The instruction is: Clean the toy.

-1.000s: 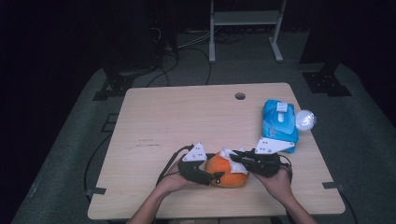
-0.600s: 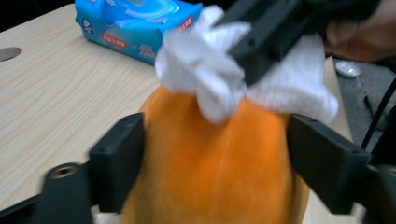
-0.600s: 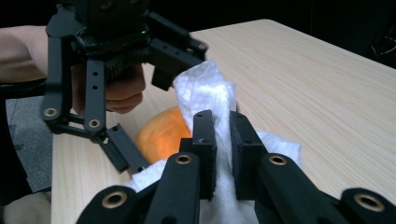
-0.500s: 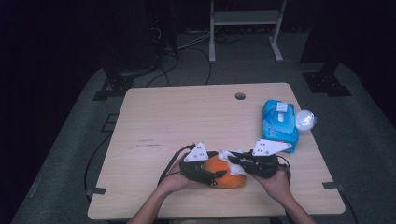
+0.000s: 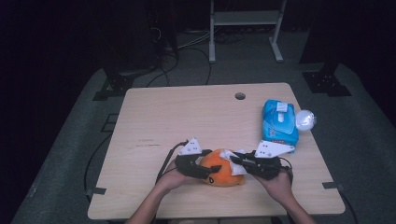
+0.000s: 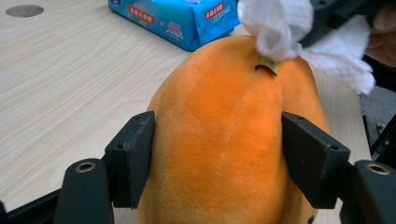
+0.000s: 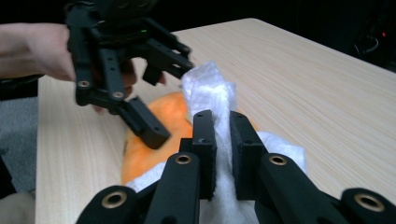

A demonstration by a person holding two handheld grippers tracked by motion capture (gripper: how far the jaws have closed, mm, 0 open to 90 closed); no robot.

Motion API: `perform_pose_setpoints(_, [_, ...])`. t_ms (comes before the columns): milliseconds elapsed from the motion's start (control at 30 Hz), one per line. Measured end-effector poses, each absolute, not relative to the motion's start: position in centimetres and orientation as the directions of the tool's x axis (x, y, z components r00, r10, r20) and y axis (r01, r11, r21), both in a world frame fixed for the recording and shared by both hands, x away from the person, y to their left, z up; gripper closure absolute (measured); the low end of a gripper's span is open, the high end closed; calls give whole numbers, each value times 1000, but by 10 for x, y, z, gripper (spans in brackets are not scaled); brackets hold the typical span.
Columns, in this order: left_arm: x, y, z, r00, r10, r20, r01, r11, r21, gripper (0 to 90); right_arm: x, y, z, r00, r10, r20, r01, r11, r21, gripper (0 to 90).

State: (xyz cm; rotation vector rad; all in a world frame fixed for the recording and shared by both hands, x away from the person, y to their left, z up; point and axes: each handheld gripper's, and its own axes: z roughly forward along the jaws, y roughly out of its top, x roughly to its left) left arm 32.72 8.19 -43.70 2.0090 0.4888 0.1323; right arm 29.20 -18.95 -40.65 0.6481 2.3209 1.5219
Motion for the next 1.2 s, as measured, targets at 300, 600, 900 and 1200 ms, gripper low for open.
perform_pose_setpoints(300, [327, 85, -439, 905, 405, -130, 295, -379, 877, 303, 305, -213, -419, -811, 583, 49, 290, 327, 899, 816])
perform_pose_setpoints(600, [323, 80, -438, 912, 391, -120, 280, -381, 881, 283, 305, -211, -410, -835, 536, 123, 291, 241, 926, 816])
perform_pose_setpoints(900, [311, 68, -434, 932, 357, -60, 216, -415, 884, 262, 305, -195, -410, -861, 494, 121, 282, 266, 922, 816])
perform_pose_setpoints(1200, [313, 71, -434, 930, 362, -58, 218, -417, 883, 265, 308, -213, -415, -836, 523, 165, 342, 262, 902, 816])
